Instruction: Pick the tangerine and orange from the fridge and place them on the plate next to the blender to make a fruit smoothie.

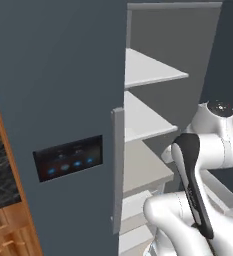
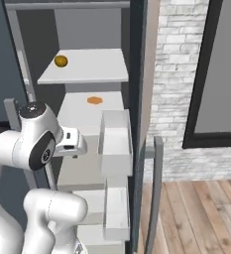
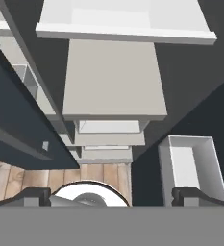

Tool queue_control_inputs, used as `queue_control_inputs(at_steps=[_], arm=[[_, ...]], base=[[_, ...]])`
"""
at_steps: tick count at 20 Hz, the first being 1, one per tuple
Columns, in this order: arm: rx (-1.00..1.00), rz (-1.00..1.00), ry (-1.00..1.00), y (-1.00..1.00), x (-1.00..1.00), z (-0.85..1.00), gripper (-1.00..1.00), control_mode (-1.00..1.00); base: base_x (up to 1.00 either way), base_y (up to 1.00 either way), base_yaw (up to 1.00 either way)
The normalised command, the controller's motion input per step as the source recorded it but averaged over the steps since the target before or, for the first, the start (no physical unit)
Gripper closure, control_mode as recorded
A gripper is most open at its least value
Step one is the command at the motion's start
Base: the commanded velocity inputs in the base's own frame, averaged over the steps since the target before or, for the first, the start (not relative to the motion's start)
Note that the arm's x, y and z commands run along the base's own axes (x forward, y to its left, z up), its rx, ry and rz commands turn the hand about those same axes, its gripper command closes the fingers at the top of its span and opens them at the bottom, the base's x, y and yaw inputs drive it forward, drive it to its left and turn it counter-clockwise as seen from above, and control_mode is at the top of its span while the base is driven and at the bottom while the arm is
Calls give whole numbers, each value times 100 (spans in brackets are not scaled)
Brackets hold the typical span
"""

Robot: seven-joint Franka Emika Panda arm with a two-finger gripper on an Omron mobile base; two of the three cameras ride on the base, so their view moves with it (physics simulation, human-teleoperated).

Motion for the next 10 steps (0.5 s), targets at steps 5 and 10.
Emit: queue_control_inputs(at_steps=[5,10], arm=[[0,0,0,0,0,0,-100,100],[0,0,0,0,0,0,-100,100]], base=[[33,-8,18],[23,-39,21]])
